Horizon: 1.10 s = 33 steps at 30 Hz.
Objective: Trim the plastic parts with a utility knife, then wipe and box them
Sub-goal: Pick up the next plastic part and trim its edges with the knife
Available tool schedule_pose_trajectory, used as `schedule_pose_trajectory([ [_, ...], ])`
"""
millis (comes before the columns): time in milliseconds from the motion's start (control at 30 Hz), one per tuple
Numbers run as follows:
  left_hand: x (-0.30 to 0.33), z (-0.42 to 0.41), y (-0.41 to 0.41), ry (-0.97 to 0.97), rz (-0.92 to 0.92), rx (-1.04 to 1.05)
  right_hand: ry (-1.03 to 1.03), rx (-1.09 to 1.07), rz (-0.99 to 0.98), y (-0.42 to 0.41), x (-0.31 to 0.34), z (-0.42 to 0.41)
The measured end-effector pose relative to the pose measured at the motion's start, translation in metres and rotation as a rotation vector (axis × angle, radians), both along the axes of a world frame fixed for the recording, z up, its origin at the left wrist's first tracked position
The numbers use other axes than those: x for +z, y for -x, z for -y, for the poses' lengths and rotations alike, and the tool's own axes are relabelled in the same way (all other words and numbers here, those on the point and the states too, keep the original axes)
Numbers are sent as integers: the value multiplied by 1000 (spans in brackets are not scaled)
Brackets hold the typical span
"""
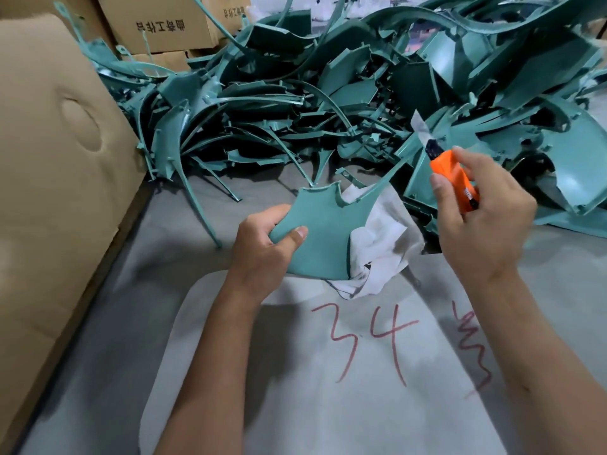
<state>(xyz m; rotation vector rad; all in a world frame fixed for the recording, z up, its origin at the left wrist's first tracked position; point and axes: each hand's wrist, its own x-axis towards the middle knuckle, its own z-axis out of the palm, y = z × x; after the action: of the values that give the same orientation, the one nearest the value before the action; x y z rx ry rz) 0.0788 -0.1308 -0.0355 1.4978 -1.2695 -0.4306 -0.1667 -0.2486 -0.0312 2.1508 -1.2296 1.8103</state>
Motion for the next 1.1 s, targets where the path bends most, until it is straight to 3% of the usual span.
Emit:
schedule_pose_trajectory([
  [200,-5,4,-3,28,48,26,103,-11,112,0,1,-2],
  [400,-8,5,-5,6,34,29,6,32,23,0,-4,1],
  [567,-6,4,-5,12,22,23,98,19,98,-2,-2,-3],
  [800,-5,2,-2,31,-11,8,13,35,38,-3,-7,0],
  [1100,-5,2,-1,25,-58,-2,76,66,63,-5,-4,-8],
])
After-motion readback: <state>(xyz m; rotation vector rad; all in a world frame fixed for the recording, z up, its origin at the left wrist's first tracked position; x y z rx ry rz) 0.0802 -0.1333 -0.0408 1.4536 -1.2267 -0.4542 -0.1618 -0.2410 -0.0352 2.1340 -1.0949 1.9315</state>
